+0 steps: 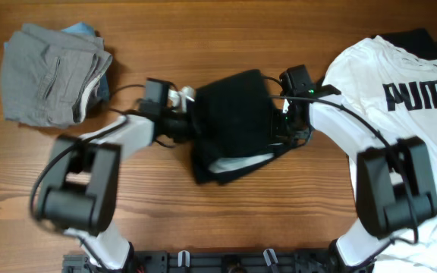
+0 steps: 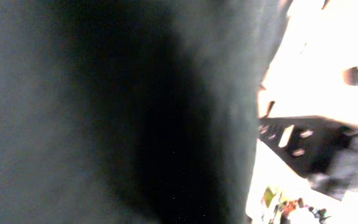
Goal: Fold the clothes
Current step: 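Carry the folded shorts with the left gripper onto the grey trousers stack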
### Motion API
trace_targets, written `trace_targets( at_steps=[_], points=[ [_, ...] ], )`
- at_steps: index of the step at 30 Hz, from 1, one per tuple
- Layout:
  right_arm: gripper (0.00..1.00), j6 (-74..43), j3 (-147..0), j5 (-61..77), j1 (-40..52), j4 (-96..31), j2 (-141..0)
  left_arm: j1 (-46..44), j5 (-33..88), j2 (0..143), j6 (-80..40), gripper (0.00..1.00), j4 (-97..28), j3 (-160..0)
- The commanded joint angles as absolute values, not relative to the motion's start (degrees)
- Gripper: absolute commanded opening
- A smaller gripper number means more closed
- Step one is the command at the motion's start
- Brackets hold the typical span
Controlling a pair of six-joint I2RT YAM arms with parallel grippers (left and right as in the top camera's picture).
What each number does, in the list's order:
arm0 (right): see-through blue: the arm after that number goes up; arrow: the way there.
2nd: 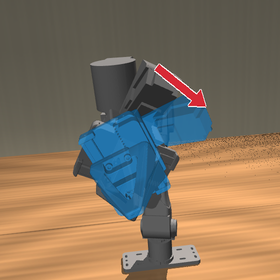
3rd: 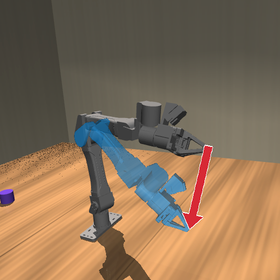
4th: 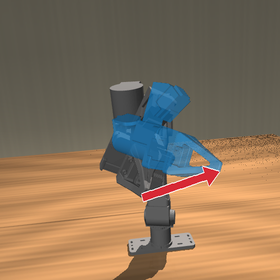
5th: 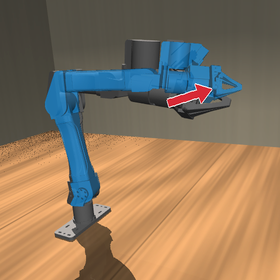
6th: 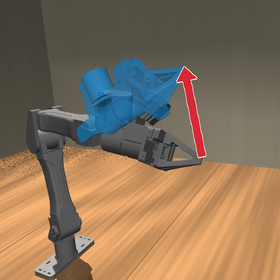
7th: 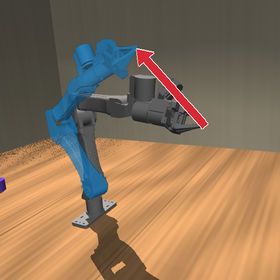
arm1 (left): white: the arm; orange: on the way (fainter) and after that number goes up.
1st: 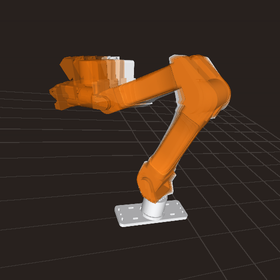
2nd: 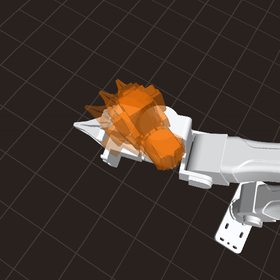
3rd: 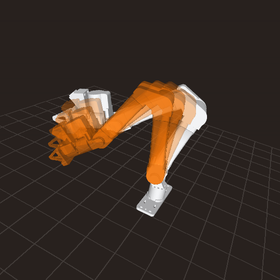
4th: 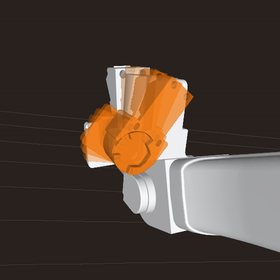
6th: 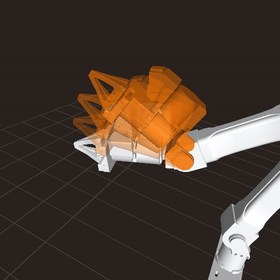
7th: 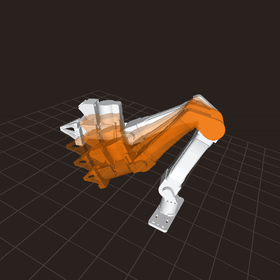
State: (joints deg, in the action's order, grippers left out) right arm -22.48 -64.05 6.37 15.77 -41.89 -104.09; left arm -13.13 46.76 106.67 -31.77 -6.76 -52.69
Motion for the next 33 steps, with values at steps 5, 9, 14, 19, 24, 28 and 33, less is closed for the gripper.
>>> trace_targets(
  at_steps=[5,9,14,19,24,28,33],
  points=[
    [0.06,-21.52,-63.64,7.79,15.81,-40.53,-95.26,9.52,50.76,89.14,-28.71,0.04,-4.97,-66.52],
    [0.05,-23.09,-63.64,9.54,15.84,-40.53,-95.26,20.18,47.07,89.52,-28.69,0.04,2.57,-69.12],
    [0.04,-24.47,-63.64,12.1,15.88,-40.58,-95.26,30.87,44.29,95.53,-26.92,0.05,3.4,-69.12],
    [0.04,-24.4,-63.64,12.14,15.88,-42.41,-95.24,38.61,43.92,107.85,-26.74,0.47,5.39,-69.12],
    [0.04,-24.32,-63.64,12.12,15.88,-43.16,-95.24,43.75,44.49,110.15,-21.15,0.89,-2.52,-69.12],
    [0.04,-24.08,-63.64,12.08,15.88,-43.09,-95.24,46.44,44.62,109.67,-18.09,1.0,-15.75,-69.12],
    [0.04,-23.92,-63.66,12.08,15.88,-42.35,-95.24,46.35,44.95,104.2,-14.0,1.0,-32.27,-69.12]
  ],
)
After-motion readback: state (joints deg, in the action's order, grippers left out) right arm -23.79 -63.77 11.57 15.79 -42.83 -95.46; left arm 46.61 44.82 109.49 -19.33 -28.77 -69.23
